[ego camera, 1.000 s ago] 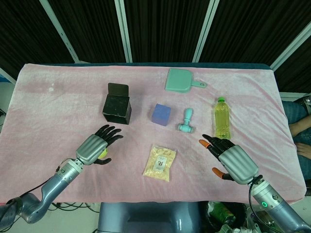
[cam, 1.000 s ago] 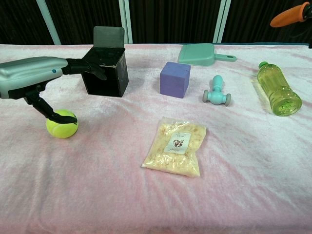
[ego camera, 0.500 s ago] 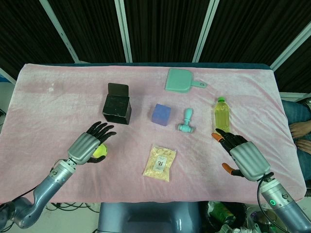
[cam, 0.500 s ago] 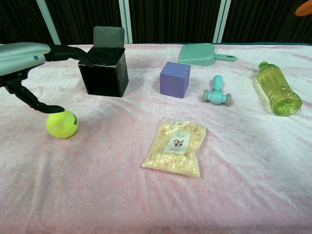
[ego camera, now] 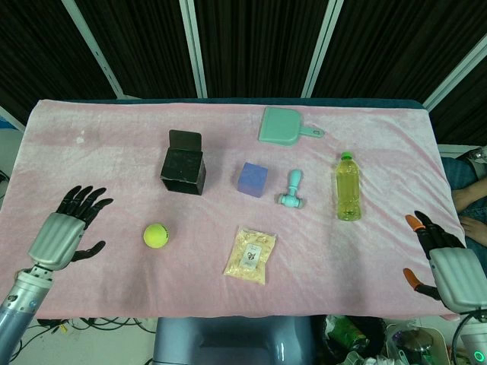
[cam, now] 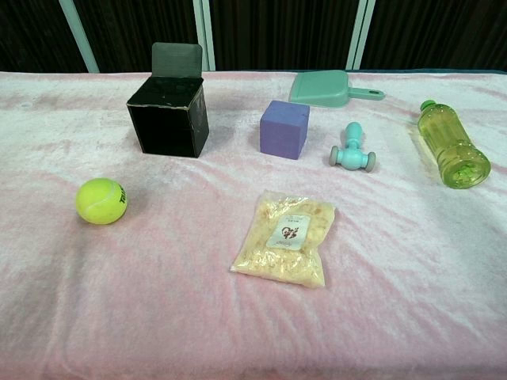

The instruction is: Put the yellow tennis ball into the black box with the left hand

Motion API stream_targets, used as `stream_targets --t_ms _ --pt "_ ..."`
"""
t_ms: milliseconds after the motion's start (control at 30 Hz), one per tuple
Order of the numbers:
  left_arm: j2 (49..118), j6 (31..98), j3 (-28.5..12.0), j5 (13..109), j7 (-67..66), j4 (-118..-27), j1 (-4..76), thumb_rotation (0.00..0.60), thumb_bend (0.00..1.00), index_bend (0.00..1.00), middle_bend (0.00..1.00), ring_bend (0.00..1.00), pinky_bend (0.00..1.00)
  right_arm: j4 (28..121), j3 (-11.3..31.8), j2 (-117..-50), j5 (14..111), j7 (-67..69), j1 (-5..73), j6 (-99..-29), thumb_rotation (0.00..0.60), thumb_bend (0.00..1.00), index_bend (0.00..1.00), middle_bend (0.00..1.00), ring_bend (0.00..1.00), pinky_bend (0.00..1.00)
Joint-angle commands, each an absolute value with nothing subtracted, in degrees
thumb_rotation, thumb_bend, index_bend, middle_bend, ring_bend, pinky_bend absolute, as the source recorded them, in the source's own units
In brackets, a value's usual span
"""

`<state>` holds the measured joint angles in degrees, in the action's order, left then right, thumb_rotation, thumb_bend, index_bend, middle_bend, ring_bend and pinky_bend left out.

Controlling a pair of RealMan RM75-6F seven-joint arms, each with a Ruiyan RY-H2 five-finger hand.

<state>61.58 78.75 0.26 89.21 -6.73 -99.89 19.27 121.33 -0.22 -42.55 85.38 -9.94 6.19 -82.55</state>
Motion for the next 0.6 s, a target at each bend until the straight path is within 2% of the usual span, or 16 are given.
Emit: stream_targets --t_ms 33,200,267,367,467,600 --pt "60.3 82.9 2.3 89.8 -4.8 -98.7 15.5 0.600 0.22 0.15 0.07 0.00 0.01 118.8 -1.5 -44.8 86.4 -11.7 3.1 -86.8 0.600 0.23 0.03 0.04 0.15 0.25" --pt "61.6 86.8 3.6 89.3 -0.6 -95.3 11.1 0.600 0.21 0.14 0.08 0.00 0.04 112.1 -1.2 -51.2 86.9 -12.7 0.3 -91.5 0.600 0.23 0.03 0.04 0.15 0.25" --pt "62.1 86.1 4.6 89.2 1.0 -94.0 10.5 0.600 0.21 0.15 0.11 0.01 0.11 109.8 -1.2 -52.8 86.3 -12.2 0.0 -91.3 0.600 0.23 0.03 0.04 0.15 0.25" --pt "63.4 83.6 5.6 88.9 3.3 -92.0 10.3 0.600 0.24 0.18 0.19 0.10 0.25 106.5 -1.0 -54.8 85.6 -10.8 0.1 -90.2 0.600 0.23 0.03 0.04 0.15 0.25" --pt "66.0 82.0 5.7 88.8 4.4 -89.4 10.4 0.600 0.32 0.23 0.27 0.22 0.41 103.6 -1.0 -56.1 85.9 -10.6 0.2 -89.7 0.600 0.23 0.03 0.04 0.15 0.25" --pt "69.1 78.1 6.0 88.4 6.0 -86.8 11.3 0.600 0.45 0.30 0.34 0.32 0.54 102.1 -0.9 -57.0 85.8 -9.9 0.3 -88.9 0.600 0.23 0.03 0.04 0.15 0.25"
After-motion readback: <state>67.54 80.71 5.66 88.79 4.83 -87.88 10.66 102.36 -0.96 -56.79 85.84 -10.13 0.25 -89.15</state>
